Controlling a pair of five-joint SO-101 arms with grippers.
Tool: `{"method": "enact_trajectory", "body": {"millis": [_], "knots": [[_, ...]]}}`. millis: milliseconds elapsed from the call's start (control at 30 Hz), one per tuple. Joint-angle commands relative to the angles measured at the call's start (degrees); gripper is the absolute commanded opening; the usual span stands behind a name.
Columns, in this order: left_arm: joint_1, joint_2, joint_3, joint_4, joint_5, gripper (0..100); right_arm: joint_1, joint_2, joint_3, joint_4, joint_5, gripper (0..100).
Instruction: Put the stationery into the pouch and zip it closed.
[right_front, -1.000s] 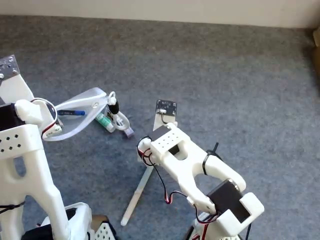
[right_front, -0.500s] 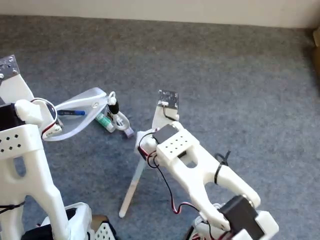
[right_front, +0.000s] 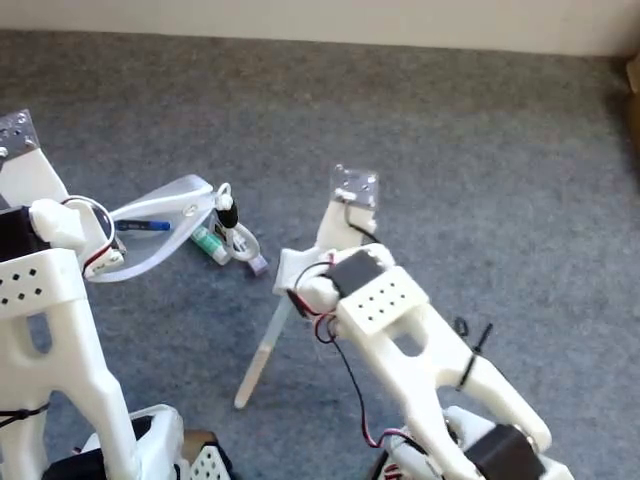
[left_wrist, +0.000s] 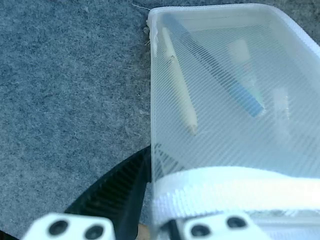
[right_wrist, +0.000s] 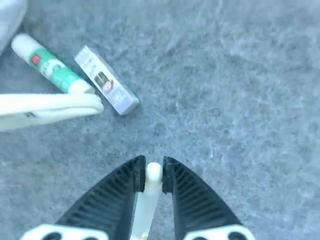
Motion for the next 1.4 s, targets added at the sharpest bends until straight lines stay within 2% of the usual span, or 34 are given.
{"method": "enact_trajectory", "body": {"millis": [0,100,1100,1367], "knots": [[-1.10,0.75,2.15,-0.62,0.18,1,2.68,-6.81,-0.22,0.40,3.69,0.8],[-1.10,0.75,2.15,-0.62,0.26,1,3.65,-9.01,-0.22,0.48,6.51,0.8],[-1.10,0.75,2.15,-0.70,0.44,1,3.47,-32.40,3.03,3.65,6.77,0.8],[-1.10,0.75,2.15,-0.70,0.44,1,-2.15,-35.82,3.03,3.65,6.77,0.8]]}}
